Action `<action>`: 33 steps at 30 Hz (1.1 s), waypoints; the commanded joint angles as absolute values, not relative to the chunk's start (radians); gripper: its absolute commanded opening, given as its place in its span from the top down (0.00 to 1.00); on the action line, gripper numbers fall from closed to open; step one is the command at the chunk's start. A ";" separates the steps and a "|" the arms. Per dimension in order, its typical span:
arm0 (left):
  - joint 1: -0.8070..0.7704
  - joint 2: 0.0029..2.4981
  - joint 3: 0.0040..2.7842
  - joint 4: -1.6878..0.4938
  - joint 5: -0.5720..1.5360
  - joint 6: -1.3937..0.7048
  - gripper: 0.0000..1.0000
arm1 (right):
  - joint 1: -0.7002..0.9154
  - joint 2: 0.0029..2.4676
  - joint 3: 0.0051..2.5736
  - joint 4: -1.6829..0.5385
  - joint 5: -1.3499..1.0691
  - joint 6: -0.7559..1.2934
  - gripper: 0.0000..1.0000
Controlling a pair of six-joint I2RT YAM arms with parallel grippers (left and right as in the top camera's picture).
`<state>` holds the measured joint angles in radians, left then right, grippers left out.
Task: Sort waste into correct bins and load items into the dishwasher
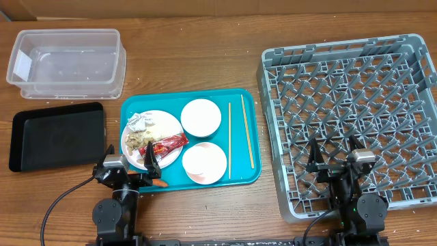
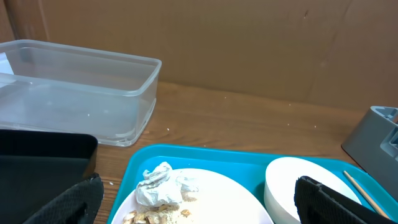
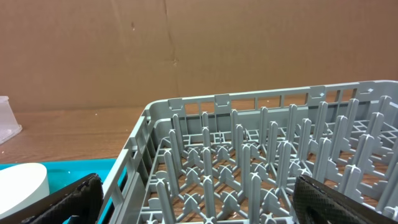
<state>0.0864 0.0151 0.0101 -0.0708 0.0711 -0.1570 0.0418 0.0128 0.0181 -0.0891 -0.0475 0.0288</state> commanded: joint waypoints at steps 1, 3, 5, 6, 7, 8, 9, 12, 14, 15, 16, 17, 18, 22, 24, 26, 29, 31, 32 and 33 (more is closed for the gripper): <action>0.084 0.012 0.005 -0.070 0.075 -0.162 0.00 | 0.045 0.006 0.009 -0.081 -0.046 0.054 0.00; 0.084 0.012 0.005 -0.066 0.078 -0.162 0.00 | 0.045 0.006 0.009 -0.081 -0.046 0.094 0.00; 0.084 0.012 0.006 -0.071 0.078 -0.177 0.00 | 0.045 0.006 0.011 -0.082 -0.046 0.139 0.00; 0.084 0.012 0.009 -0.076 0.077 -0.194 0.00 | 0.045 0.006 0.016 -0.091 -0.046 0.139 0.00; 0.084 0.012 0.013 -0.080 0.075 -0.208 0.00 | 0.045 0.006 0.023 -0.102 -0.046 0.139 0.00; 0.084 0.012 0.026 -0.093 0.075 -0.224 0.00 | 0.045 0.006 0.037 -0.120 -0.045 0.139 0.00; 0.084 0.012 0.041 -0.108 0.071 -0.230 0.00 | 0.045 0.007 0.053 -0.144 -0.045 0.136 0.00; 0.084 0.022 0.118 -0.179 0.054 -0.233 0.00 | 0.044 0.020 0.101 -0.202 -0.035 0.127 0.00; 0.084 0.079 0.212 -0.251 0.053 -0.233 0.00 | 0.044 0.052 0.162 -0.238 -0.035 0.128 0.00; 0.084 0.131 0.266 -0.285 0.057 -0.233 0.00 | 0.044 0.083 0.206 -0.276 -0.035 0.128 0.00; 0.084 0.202 0.330 -0.319 0.065 -0.232 0.00 | 0.044 0.124 0.254 -0.319 -0.035 0.128 0.00; 0.084 0.243 0.367 -0.335 0.074 -0.233 0.00 | 0.044 0.150 0.280 -0.343 -0.035 0.129 0.00; 0.084 0.291 0.407 -0.348 0.085 -0.232 0.00 | 0.044 0.185 0.317 -0.368 -0.041 0.140 0.00; 0.084 0.590 0.671 -0.494 0.105 -0.218 0.00 | 0.044 0.416 0.552 -0.484 -0.046 0.162 0.00; 0.084 0.785 0.853 -0.614 0.116 -0.216 0.00 | 0.044 0.555 0.705 -0.604 -0.046 0.162 0.00; 0.084 0.934 1.021 -0.760 0.124 -0.216 0.00 | 0.044 0.680 0.845 -0.744 -0.046 0.162 0.00; 0.086 1.129 1.230 -0.981 0.072 -0.195 0.00 | 0.043 0.884 1.092 -0.992 -0.014 0.159 0.00; 0.086 1.203 1.259 -0.998 0.052 -0.195 0.00 | 0.044 0.955 1.128 -1.011 -0.004 0.162 0.00; 0.086 1.231 1.259 -0.995 0.052 -0.199 0.00 | 0.044 0.988 1.127 -1.009 -0.033 0.162 0.00; 0.086 1.268 1.259 -0.988 0.052 -0.208 0.00 | 0.044 1.016 1.127 -1.012 -0.053 0.161 0.00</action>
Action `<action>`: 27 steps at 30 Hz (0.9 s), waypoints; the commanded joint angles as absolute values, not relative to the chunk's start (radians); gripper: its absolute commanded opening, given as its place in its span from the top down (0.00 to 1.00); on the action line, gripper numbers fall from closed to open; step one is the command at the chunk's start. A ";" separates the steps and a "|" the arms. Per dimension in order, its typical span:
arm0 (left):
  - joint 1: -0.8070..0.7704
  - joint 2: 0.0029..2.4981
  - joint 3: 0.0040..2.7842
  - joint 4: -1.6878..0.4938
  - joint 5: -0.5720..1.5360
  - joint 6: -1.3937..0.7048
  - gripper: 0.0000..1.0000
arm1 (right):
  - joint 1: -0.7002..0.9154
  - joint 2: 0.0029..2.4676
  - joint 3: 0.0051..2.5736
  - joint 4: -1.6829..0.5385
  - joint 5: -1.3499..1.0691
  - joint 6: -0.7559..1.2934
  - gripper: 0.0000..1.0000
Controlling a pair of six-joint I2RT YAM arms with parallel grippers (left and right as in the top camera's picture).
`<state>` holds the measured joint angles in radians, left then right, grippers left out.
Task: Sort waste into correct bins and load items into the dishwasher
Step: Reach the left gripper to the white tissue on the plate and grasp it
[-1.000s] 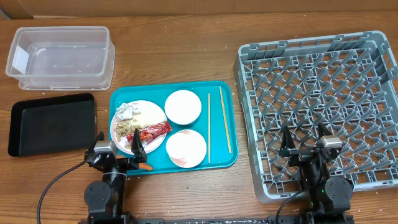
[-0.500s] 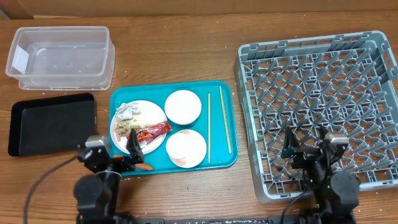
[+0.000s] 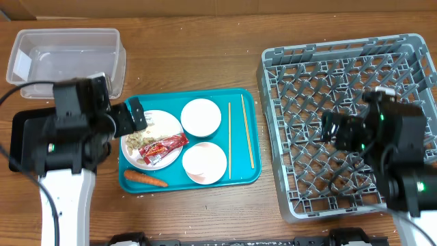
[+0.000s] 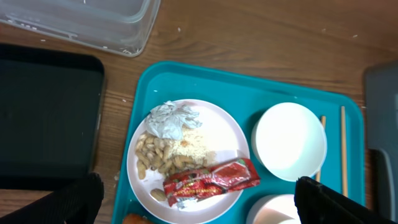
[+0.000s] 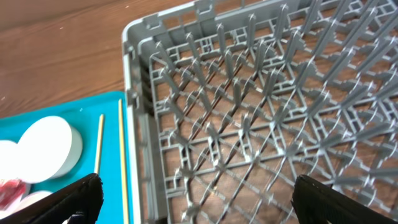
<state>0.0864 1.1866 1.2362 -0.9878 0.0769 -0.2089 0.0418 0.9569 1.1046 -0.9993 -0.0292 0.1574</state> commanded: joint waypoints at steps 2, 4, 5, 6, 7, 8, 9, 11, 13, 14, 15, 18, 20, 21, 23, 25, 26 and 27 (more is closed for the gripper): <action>0.086 1.318 1.259 -0.981 0.040 -0.209 0.00 | 0.044 1.071 1.127 -1.029 -0.057 0.162 0.00; 0.086 1.394 1.259 -0.967 -0.002 -0.212 0.00 | 0.044 1.123 1.127 -1.036 -0.057 0.182 0.00; 0.086 1.424 1.259 -0.962 -0.015 -0.226 0.00 | 0.044 1.134 1.127 -1.036 -0.057 0.185 0.00; 0.086 1.450 1.259 -0.957 -0.029 -0.239 0.00 | 0.044 1.150 1.127 -1.036 -0.057 0.187 0.00; 0.086 1.491 1.259 -0.953 -0.059 -0.266 0.00 | 0.044 1.163 1.127 -1.035 -0.057 0.188 0.00; 0.087 1.517 1.259 -0.952 -0.075 -0.282 0.00 | 0.044 1.171 1.127 -1.035 -0.057 0.188 0.00; 0.087 1.554 1.259 -0.944 -0.088 -0.297 0.00 | 0.044 1.179 1.127 -1.035 -0.057 0.188 0.00; 0.086 1.611 1.259 -0.918 -0.086 -0.296 0.00 | 0.044 1.186 1.127 -1.035 -0.056 0.187 0.00; 0.086 1.691 1.259 -0.877 -0.086 -0.296 0.04 | 0.044 1.186 1.127 -1.035 -0.056 0.187 0.00; 0.086 1.720 1.259 -0.862 -0.086 -0.296 0.08 | 0.044 1.186 1.127 -1.036 -0.056 0.187 0.00; 0.086 1.753 1.259 -0.842 -0.086 -0.296 0.10 | 0.044 1.186 1.127 -1.036 -0.056 0.187 0.00; 0.084 1.802 1.259 -0.806 -0.085 -0.296 0.20 | 0.044 1.186 1.127 -1.035 -0.056 0.187 0.00; 0.084 1.839 1.259 -0.784 -0.084 -0.296 0.31 | 0.044 1.186 1.127 -1.035 -0.057 0.188 0.00; 0.084 1.856 1.259 -0.781 -0.076 -0.297 0.32 | 0.044 1.186 1.127 -1.035 -0.057 0.188 0.00; 0.084 1.878 1.259 -0.780 -0.065 -0.296 0.46 | 0.044 1.186 1.127 -1.034 -0.056 0.187 0.00; 0.084 1.882 1.259 -0.780 -0.053 -0.295 0.65 | 0.044 1.186 1.127 -1.034 -0.054 0.188 0.00; 0.084 1.882 1.259 -0.779 -0.052 -0.295 0.71 | 0.044 1.186 1.127 -1.034 -0.054 0.188 0.00; 0.084 1.882 1.259 -0.778 -0.052 -0.295 0.79 | 0.044 1.186 1.127 -1.034 -0.054 0.188 0.00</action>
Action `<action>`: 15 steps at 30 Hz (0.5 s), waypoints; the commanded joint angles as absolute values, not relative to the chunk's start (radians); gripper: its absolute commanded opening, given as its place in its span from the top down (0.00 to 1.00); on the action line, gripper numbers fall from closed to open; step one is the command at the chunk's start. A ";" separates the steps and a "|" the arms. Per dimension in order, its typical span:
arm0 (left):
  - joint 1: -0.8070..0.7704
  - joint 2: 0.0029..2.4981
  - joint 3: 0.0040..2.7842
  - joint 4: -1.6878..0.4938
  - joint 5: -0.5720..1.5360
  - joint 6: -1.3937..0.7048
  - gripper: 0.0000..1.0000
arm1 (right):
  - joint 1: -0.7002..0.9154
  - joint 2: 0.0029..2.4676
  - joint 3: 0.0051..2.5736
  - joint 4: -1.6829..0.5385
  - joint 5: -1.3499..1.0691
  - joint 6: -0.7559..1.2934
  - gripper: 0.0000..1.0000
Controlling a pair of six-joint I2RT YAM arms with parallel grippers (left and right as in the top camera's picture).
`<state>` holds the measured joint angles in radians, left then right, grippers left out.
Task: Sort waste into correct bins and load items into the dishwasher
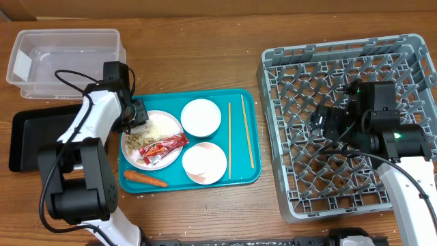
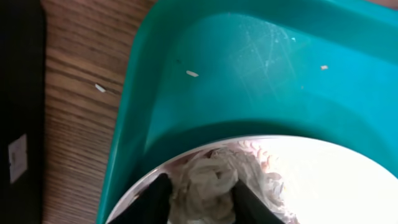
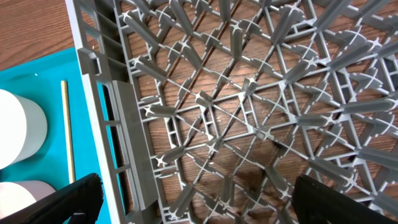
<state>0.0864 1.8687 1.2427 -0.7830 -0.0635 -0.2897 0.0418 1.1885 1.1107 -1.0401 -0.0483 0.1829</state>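
Observation:
A crumpled white tissue [image 2: 207, 178] lies at the far-left edge of the white plate [image 1: 172, 125] on the teal tray [image 1: 242, 179]. My left gripper [image 1: 138, 115] is down on it, fingers [image 2: 155, 200] pressed against both sides, shut on the tissue. The plate also carries peanuts, crumbs and a red wrapper [image 1: 164, 145]. Two white bowls [image 1: 201, 117] [image 1: 204, 162], two chopsticks [image 1: 229, 137] and a carrot [image 1: 145, 179] share the tray. My right gripper [image 1: 322, 123] hangs open over the left part of the grey dish rack [image 1: 410, 48], holding nothing.
A clear plastic bin [image 1: 65, 55] stands at the back left, and a black bin [image 1: 41, 137] lies just left of the tray. In the right wrist view the rack's left wall [image 3: 118, 124] runs beside the tray and a chopstick [image 3: 67, 137].
My left gripper went from open and high above the plate to down at the plate's left edge, shut on the tissue. The right gripper has come lower over the rack, still open.
Both arms first rested low at the table's front edge, grippers open. Then both were raised, the left above the plate and the right above the rack. Now the left grips the tissue on the plate and the right hovers close over the rack.

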 commanded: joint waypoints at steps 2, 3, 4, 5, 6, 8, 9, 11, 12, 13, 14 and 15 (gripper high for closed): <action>0.084 1.879 1.260 -0.781 -0.052 -0.295 0.87 | 0.044 1.186 1.127 -1.034 -0.054 0.187 0.00; 0.084 1.872 1.261 -0.789 -0.052 -0.295 0.96 | 0.044 1.186 1.127 -1.034 -0.054 0.187 0.00; 0.085 1.866 1.263 -0.797 -0.052 -0.295 0.96 | 0.044 1.186 1.127 -1.035 -0.054 0.187 0.00; 0.085 1.852 1.275 -0.815 -0.052 -0.295 0.96 | 0.044 1.186 1.127 -1.035 -0.054 0.187 0.00; 0.085 1.831 1.301 -0.839 -0.052 -0.295 0.96 | 0.044 1.186 1.127 -1.035 -0.054 0.187 0.00; 0.086 1.795 1.355 -0.874 -0.056 -0.294 0.96 | 0.044 1.186 1.127 -1.035 -0.054 0.187 0.00; 0.086 1.768 1.396 -0.887 -0.067 -0.292 0.96 | 0.044 1.186 1.127 -1.035 -0.054 0.187 0.00; 0.087 1.726 1.464 -0.886 -0.107 -0.292 0.96 | 0.044 1.186 1.127 -1.035 -0.054 0.187 0.00; 0.088 1.712 1.496 -0.877 -0.137 -0.292 0.96 | 0.044 1.186 1.127 -1.035 -0.054 0.187 0.00; 0.088 1.704 1.520 -0.863 -0.163 -0.292 0.96 | 0.044 1.186 1.127 -1.036 -0.054 0.187 0.00; 0.089 1.699 1.559 -0.823 -0.234 -0.292 0.96 | 0.044 1.186 1.127 -1.036 -0.054 0.187 0.00; 0.092 1.699 1.575 -0.789 -0.281 -0.292 0.96 | 0.044 1.186 1.127 -1.036 -0.054 0.187 0.00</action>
<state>0.0864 1.7378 1.4967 -0.8471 -0.1253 -0.2893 0.0418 1.1885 1.1107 -1.0401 -0.0486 0.1825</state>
